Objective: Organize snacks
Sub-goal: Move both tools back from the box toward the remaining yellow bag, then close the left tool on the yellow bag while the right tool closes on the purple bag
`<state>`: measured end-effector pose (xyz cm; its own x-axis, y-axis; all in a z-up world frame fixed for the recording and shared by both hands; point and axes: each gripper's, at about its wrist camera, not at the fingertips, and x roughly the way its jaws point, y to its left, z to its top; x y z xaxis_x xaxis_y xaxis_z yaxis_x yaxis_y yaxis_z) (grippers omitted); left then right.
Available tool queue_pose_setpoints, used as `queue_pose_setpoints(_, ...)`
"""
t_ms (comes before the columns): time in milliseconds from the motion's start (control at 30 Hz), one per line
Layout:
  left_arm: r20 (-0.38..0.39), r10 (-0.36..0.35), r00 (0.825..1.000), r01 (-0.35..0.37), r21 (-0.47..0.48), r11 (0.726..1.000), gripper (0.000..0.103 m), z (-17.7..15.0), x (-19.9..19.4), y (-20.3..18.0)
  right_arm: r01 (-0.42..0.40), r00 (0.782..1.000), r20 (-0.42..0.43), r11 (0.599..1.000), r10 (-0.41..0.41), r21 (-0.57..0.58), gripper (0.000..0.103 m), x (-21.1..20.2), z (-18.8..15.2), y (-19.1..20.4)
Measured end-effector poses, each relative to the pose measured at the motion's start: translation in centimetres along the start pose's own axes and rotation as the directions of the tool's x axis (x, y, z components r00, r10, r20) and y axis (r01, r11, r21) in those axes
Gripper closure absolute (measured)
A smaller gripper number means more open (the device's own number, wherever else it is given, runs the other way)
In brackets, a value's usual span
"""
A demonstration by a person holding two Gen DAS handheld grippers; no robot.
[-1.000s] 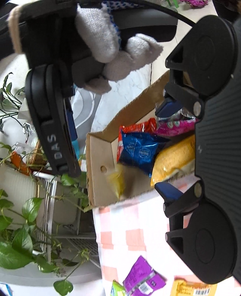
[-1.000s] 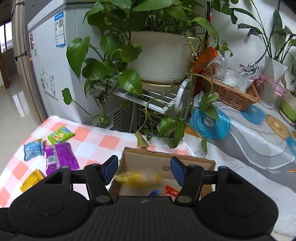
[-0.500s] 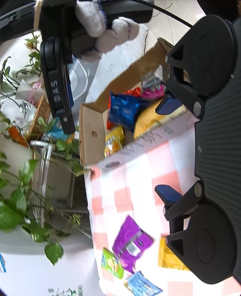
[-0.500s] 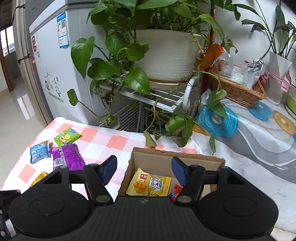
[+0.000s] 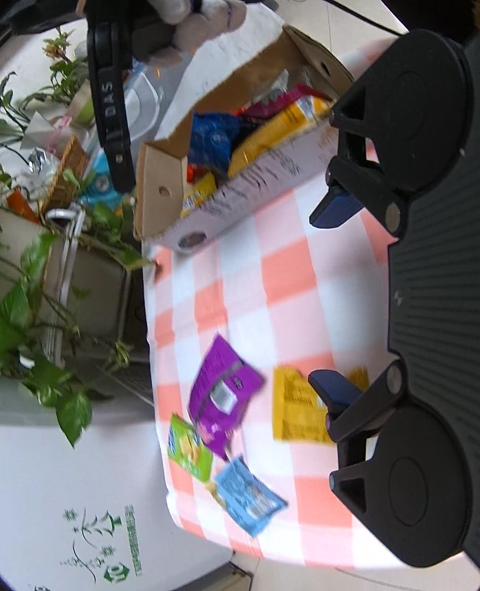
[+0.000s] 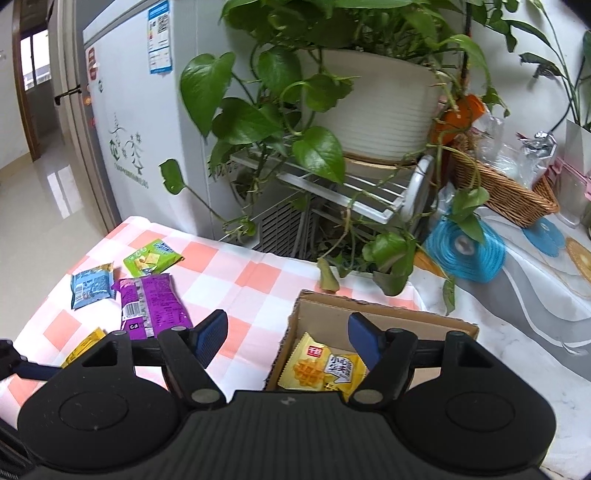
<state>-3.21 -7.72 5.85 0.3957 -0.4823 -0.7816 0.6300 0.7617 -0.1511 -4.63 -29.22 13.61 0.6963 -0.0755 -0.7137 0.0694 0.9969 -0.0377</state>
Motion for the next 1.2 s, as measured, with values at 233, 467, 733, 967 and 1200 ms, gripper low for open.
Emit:
queue_pose_setpoints(233, -0.037, 0.078, 0.996, -0.077, 0.013, 0.997, 0.019, -0.3, 0.6, 2.5, -0.041, 0.999, -0.016, 0.998, 0.04, -0.041, 0.025, 0.7, 0.0, 2.0)
queue_pose_setpoints(467, -0.054, 0.14, 0.989, -0.14, -0.01, 0.99, 0.019, -0.2, 2.4, 4.4, -0.08, 0.996, -0.037, 0.993, 0.077, -0.091, 0.024, 1.6, 0.0, 4.3)
queue_pose_setpoints(733, -0.079, 0.151, 0.985, -0.154, -0.035, 0.987, 0.019, 0.1, 4.3, 5.4, -0.112, 0.992, -0.063, 0.987, 0.105, -0.111, 0.023, 2.8, 0.0, 6.3)
queue_pose_setpoints(967, -0.082, 0.14, 0.987, -0.143, -0.035, 0.989, 0.019, 0.2, 5.2, 5.5, -0.14, 0.988, -0.084, 0.984, 0.132, -0.106, 0.023, 3.9, 0.1, 7.6)
queue_pose_setpoints(1200, -0.083, 0.146, 0.986, -0.149, -0.034, 0.988, 0.019, 0.2, 6.0, 5.5, -0.174, 0.981, -0.107, 0.981, 0.164, -0.087, 0.022, 5.4, 0.1, 8.8)
